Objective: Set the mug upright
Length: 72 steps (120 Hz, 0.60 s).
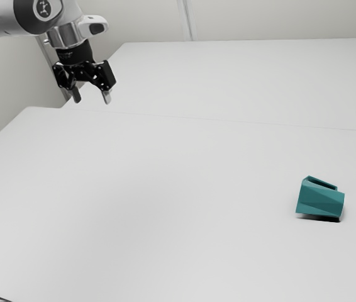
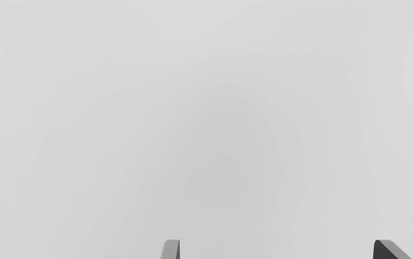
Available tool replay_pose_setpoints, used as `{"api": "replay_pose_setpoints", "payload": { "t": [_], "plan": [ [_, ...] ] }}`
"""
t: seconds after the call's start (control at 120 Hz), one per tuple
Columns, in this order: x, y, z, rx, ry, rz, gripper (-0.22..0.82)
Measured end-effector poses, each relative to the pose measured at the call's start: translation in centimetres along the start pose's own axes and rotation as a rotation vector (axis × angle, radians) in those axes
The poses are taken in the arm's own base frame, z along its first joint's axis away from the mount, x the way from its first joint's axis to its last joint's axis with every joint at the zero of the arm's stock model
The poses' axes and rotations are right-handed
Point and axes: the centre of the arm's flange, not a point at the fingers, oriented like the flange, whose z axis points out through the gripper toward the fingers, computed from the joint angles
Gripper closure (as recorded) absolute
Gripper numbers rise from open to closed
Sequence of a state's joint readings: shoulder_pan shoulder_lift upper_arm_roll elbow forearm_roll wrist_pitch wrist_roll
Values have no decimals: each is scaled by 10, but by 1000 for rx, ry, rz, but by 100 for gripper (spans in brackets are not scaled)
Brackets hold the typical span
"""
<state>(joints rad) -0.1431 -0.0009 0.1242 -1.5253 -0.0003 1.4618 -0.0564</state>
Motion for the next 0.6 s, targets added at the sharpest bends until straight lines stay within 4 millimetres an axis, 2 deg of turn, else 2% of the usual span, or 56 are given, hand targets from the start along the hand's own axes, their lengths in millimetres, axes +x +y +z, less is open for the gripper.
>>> {"api": "replay_pose_setpoints", "payload": {
  "t": [0.392, 0.5, 0.6],
  "plan": [
    [10, -8, 3, -14, 17, -19, 2],
    [16, 4, 8, -55, 23, -1, 2],
    [22, 30, 14, -94, 37, 51, 2]
  ]
}}
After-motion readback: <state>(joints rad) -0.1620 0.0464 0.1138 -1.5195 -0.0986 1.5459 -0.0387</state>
